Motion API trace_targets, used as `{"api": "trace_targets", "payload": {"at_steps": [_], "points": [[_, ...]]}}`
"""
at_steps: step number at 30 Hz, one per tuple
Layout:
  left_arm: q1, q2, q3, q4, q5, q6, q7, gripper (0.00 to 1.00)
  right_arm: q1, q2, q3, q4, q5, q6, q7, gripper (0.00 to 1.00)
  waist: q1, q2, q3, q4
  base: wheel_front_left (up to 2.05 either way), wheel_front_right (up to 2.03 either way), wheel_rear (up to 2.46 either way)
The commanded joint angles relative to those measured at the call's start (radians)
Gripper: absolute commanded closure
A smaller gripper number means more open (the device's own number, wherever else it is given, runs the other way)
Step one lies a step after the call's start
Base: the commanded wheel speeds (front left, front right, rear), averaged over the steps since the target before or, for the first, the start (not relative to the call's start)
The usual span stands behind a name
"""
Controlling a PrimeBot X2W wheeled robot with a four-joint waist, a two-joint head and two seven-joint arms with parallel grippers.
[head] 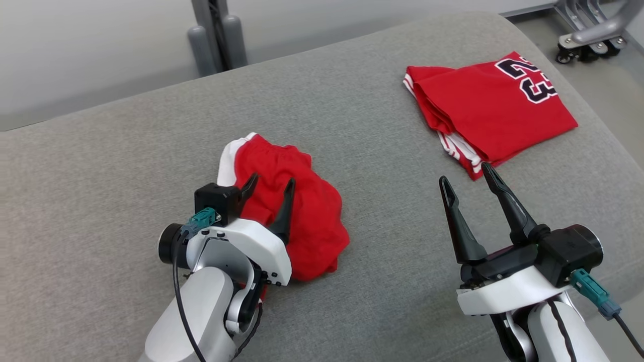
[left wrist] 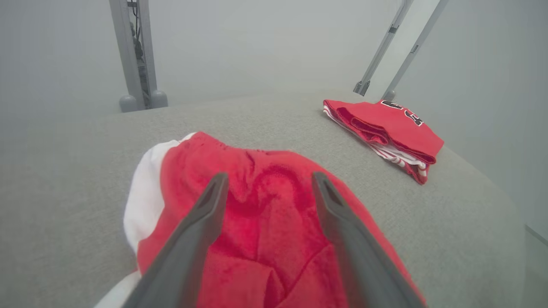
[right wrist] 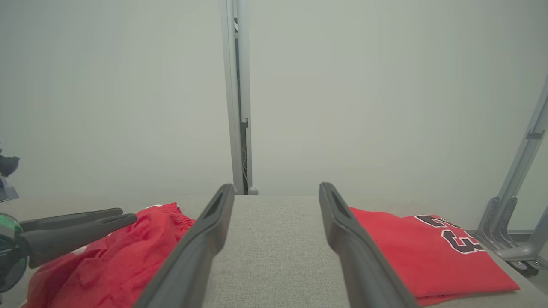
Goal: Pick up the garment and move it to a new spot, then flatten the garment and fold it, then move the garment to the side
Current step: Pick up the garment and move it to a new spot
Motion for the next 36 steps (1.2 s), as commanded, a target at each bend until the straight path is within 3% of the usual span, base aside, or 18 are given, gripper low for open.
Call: {"api": "trace_targets", "payload": {"at_steps": [1, 19, 26, 36], "points": [[-0.007, 0.004, -0.001, -0.013, -0.005, 0.005, -0.011, 0.00, 0.005, -0.003, -0.001, 0.001, -0.004, 0.000, 0.000, 0.00, 0.0000, 0.0000, -0.012, 0.021, 0.00, 0.00, 0.00], [0.249, 0.103, 0.077, -0.346, -0.003, 0.089, -0.156, 0.00, 0.067, -0.029, 0.008, 0.007, 0.002, 0.000, -0.001, 0.00, 0.0000, 0.0000, -0.120, 0.228, 0.00, 0.00, 0.00], [0.363, 0.118, 0.116, -0.391, 0.024, 0.171, -0.202, 0.00, 0.098, -0.027, 0.008, 0.010, 0.006, 0.000, 0.000, 0.00, 0.0000, 0.0000, -0.165, 0.276, 0.00, 0.00, 0.00], [0.468, 0.144, 0.147, -0.405, 0.085, 0.183, -0.239, 0.00, 0.160, -0.020, -0.039, -0.010, 0.003, 0.000, 0.000, 0.00, 0.0000, 0.0000, -0.201, 0.341, 0.00, 0.00, 0.00]]}}
